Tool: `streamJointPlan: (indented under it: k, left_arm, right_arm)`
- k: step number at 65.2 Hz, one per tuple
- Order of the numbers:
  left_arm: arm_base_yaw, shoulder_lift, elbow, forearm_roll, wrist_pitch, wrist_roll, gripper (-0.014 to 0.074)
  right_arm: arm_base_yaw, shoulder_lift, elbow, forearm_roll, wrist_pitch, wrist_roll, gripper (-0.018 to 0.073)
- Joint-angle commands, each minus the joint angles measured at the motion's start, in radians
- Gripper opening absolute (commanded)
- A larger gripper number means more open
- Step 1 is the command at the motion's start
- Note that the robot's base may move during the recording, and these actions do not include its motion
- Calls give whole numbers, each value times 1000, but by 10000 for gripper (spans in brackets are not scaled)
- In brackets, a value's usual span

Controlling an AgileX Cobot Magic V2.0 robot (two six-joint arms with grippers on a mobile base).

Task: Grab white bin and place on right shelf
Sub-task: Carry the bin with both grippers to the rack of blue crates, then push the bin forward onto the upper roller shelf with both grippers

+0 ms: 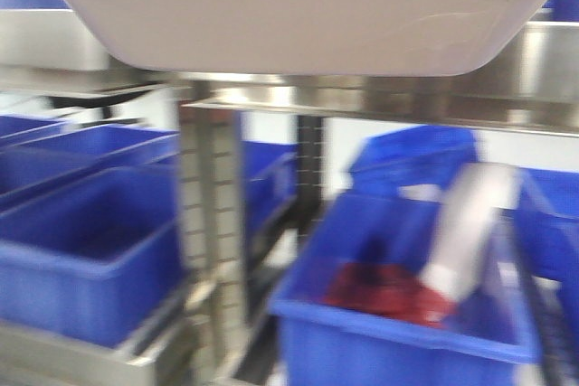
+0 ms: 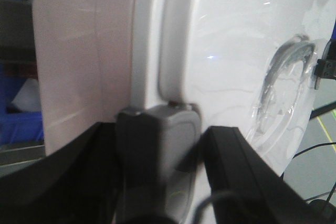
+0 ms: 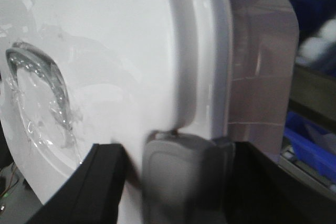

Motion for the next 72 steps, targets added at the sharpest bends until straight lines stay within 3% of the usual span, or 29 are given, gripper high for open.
streamJointPlan:
  k: [1,72]
  left_arm:
    - [-23,-29,-36,-160,27,4,176]
    - [-23,-29,-36,-160,27,4,176]
  right_arm:
    - [16,-28,-39,187,118,-10,328]
    - [16,-28,-39,187,118,-10,328]
